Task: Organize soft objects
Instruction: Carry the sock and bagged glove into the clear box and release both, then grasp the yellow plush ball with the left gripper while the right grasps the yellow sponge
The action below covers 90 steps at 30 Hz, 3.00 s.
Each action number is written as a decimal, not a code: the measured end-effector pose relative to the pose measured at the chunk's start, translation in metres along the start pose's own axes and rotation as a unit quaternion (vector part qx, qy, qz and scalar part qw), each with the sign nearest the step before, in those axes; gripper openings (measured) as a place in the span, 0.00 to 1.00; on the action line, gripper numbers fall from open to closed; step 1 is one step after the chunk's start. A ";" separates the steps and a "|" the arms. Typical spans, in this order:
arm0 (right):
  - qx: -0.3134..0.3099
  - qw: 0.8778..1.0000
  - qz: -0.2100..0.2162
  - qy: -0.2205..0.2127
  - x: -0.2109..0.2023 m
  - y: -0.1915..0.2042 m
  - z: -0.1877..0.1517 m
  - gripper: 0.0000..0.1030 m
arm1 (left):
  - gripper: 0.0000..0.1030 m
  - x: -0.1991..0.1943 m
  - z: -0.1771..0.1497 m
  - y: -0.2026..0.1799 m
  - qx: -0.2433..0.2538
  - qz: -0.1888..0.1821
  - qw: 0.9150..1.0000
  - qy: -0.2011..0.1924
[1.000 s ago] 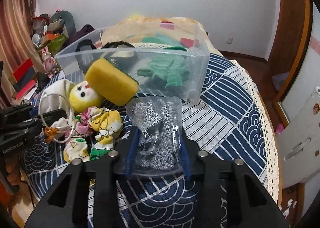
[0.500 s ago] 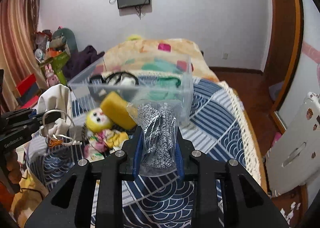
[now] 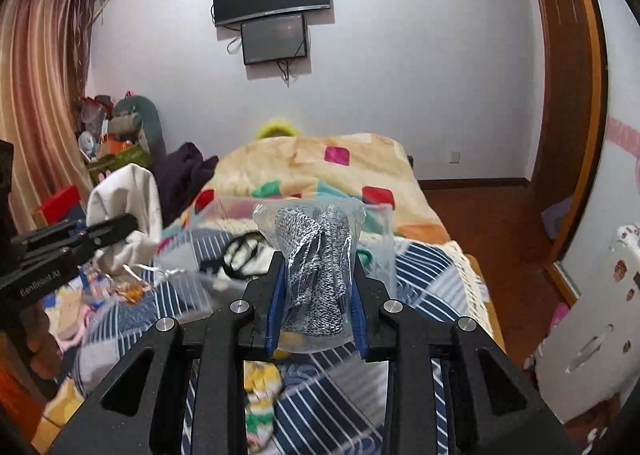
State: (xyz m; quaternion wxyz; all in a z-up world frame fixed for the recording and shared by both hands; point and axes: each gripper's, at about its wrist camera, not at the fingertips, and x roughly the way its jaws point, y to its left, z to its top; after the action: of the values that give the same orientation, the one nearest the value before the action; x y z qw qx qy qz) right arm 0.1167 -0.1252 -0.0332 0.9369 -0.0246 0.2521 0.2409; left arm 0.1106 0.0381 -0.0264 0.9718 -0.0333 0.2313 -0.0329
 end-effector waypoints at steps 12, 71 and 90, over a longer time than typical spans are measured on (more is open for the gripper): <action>-0.004 1.000 0.008 0.011 0.038 0.016 0.015 0.25 | 0.16 0.050 0.016 0.006 -0.005 0.016 1.000 0.014; -0.051 0.995 0.024 0.083 0.039 0.017 -0.027 0.58 | 0.91 0.042 -0.051 0.004 -0.020 0.003 0.992 0.126; -0.029 0.986 0.070 0.148 0.073 0.013 -0.063 0.34 | 0.81 0.072 -0.078 -0.014 -0.029 -0.042 0.985 0.167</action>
State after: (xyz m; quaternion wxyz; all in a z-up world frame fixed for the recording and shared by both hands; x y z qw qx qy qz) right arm 0.1372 -0.0921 -0.1223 0.8691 -0.0698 0.3818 0.3065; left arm 0.1384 0.0142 -0.1272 0.9157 -0.0651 0.3899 -0.0720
